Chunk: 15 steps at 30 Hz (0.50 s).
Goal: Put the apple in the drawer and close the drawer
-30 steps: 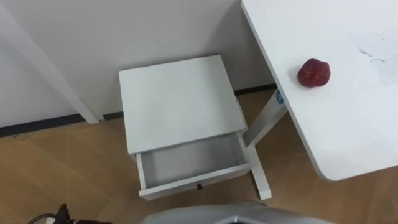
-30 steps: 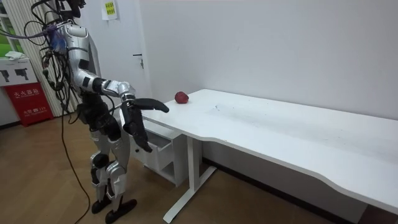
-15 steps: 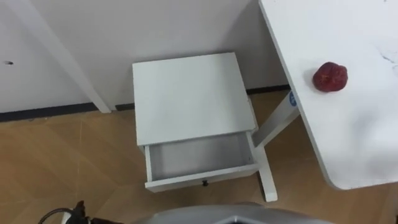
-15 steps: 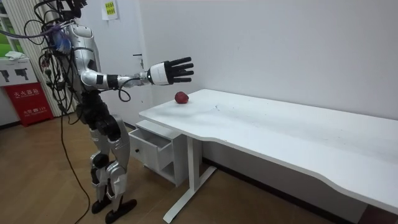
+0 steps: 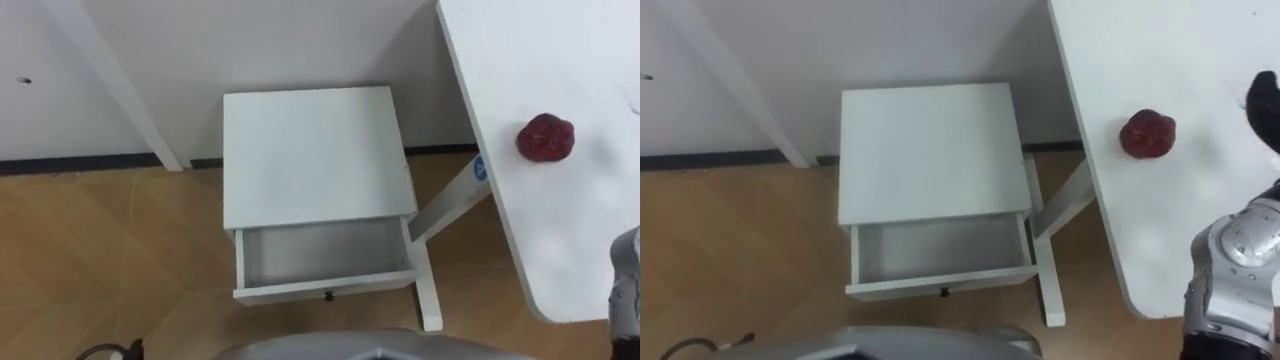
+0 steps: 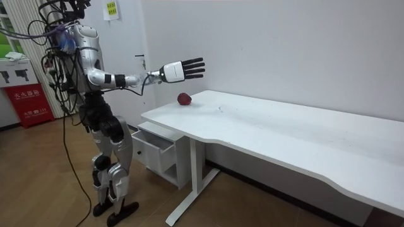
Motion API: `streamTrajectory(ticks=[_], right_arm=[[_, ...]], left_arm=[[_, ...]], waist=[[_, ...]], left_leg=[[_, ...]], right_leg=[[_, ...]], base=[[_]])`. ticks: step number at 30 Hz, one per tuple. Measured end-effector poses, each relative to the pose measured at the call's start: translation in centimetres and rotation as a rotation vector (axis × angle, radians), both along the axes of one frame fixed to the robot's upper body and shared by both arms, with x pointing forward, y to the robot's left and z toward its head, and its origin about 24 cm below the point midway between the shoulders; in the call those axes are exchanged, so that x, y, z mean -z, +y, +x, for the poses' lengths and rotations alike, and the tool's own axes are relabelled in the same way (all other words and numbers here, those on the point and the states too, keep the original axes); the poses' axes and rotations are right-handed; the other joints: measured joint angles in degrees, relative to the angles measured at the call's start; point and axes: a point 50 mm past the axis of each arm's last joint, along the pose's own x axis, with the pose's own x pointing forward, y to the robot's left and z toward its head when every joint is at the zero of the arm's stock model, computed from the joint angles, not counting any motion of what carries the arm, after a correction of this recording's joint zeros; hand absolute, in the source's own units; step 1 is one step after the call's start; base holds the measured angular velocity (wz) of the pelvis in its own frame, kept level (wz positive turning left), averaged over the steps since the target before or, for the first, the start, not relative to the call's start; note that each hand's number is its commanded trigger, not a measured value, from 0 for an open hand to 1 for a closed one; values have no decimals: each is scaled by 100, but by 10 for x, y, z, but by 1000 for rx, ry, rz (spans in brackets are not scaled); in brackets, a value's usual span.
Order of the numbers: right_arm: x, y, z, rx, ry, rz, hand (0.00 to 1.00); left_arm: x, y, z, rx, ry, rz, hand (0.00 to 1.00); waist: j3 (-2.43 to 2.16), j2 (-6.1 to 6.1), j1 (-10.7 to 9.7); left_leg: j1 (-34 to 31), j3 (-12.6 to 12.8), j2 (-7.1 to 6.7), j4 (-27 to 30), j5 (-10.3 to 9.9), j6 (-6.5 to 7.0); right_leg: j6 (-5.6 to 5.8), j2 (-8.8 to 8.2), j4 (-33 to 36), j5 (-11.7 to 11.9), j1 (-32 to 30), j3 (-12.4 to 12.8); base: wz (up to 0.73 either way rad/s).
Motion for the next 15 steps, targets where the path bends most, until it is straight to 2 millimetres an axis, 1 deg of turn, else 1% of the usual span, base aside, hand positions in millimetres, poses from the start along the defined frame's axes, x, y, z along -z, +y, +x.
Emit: streamTrajectory(ticks=[3,4,7,10,15], right_arm=[[0,2,5,-42,18,-2,0],[2,4,8,-71,31,0,0],[9,10,13,-150,75,12,0],[19,15,15,-225,138,34,0],[32,16,22,-311,219,83,0]], left_arm=[[0,1,-2,0,4,3,0],[-1,1,-3,0,7,5,0],[-1,1,-4,-1,9,5,0],[-1,1,-11,-4,22,6,0],[-2,2,-12,4,22,9,0]], waist=[[5,-8,23],[-1,-22,20],[7,-48,60],[7,-58,52],[7,-53,43]], left_leg=[[30,-46,-4,7,0,0],[39,-59,-6,13,0,0],[27,-91,-6,32,0,0],[17,-109,-9,73,0,0],[-22,-134,-15,124,-1,0]], right_leg=[[0,-11,-12,0,56,-81],[0,-16,-21,0,74,-104],[-1,-17,-27,1,76,-113],[-1,-26,-13,1,75,-133],[-2,-36,6,2,79,-158]], base=[[10],[8],[5],[3],[2]])
